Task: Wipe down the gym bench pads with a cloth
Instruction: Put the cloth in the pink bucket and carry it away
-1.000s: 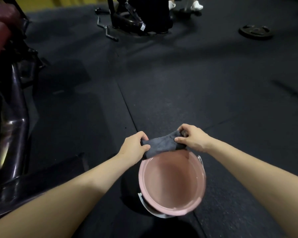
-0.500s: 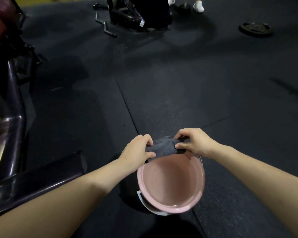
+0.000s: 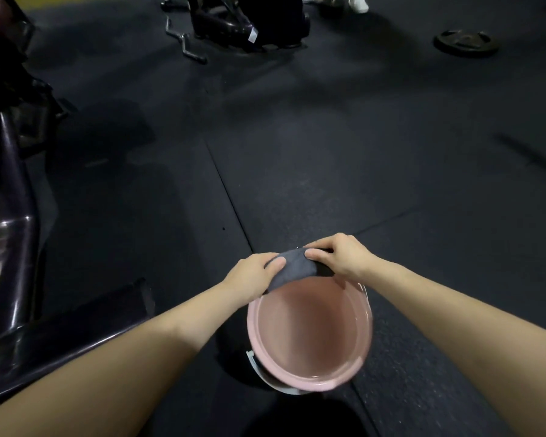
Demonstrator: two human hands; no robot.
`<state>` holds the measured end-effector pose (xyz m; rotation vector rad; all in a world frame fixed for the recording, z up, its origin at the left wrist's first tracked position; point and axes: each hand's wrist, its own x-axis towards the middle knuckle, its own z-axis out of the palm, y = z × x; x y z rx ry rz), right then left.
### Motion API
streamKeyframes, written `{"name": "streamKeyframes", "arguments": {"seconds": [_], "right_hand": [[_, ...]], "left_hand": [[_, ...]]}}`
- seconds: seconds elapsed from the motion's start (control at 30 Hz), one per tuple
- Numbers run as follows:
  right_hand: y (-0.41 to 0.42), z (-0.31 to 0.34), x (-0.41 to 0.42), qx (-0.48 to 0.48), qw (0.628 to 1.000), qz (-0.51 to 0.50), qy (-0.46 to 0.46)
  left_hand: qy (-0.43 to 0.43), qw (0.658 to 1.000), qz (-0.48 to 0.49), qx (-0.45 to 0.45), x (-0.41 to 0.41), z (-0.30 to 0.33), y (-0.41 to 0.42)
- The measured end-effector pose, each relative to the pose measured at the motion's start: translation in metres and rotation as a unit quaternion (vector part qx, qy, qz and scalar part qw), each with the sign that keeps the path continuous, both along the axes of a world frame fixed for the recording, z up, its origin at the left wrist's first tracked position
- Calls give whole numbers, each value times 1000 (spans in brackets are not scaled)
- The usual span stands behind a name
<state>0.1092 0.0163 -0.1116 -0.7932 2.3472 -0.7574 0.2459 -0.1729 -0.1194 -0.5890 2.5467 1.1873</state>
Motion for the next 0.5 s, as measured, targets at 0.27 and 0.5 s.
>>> {"name": "streamKeyframes", "arguments": {"seconds": [0.27, 0.5], "right_hand": [[-5, -8, 0, 1, 1000, -12, -29], [7, 8, 1, 12, 1000, -11, -18]], "left_hand": [[-5, 998, 44, 45, -2, -13, 1], [-10, 1000, 24, -4, -5, 1, 1]]}}
